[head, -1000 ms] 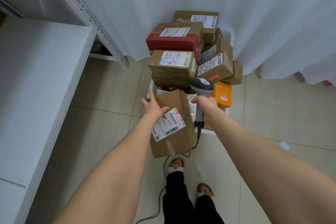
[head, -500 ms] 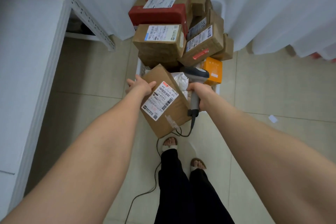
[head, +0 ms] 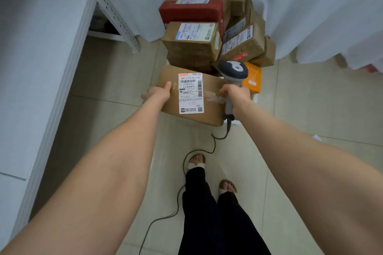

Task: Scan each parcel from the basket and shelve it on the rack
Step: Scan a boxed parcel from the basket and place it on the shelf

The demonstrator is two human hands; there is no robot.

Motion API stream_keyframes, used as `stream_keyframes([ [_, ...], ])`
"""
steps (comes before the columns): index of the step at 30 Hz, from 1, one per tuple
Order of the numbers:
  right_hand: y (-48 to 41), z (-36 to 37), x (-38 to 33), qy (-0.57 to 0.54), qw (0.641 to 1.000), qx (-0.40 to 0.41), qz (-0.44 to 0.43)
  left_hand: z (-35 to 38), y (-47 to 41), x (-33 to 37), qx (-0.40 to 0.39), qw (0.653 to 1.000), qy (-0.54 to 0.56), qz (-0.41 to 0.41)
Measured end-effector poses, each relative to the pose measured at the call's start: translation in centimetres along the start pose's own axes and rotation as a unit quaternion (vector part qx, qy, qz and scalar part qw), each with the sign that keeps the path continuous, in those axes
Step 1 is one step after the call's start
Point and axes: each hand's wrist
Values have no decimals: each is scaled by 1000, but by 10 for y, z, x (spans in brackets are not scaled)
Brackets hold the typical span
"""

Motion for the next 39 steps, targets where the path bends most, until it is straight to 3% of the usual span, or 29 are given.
stream_keyframes([
  [3,-8,11,-7,32,999,-27,-16,4,-14,-8,-13,993,115,15],
  [10,-18,24,-3,64,998,-15,-1,9,-29,-15,-90,970,225,23],
  [18,43,31,-33,52,998,-24,-24,-62,20,-39,-30,930,366,17],
  [27,143,33,-98,28,996,-66,-51,-170,120,-69,-30,913,402,65],
  [33,217,31,-149,33,989,-115,-89,-236,191,-84,36,915,390,94],
  [39,279,30,-179,43,975,-167,-138,-282,257,-107,14,900,426,94],
])
Point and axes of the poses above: each hand's wrist, its own y-axis away from the middle knuckle, its own z-axis out of the palm, x = y × z, and after that the axes turned 13 degrees about -y, right-handed
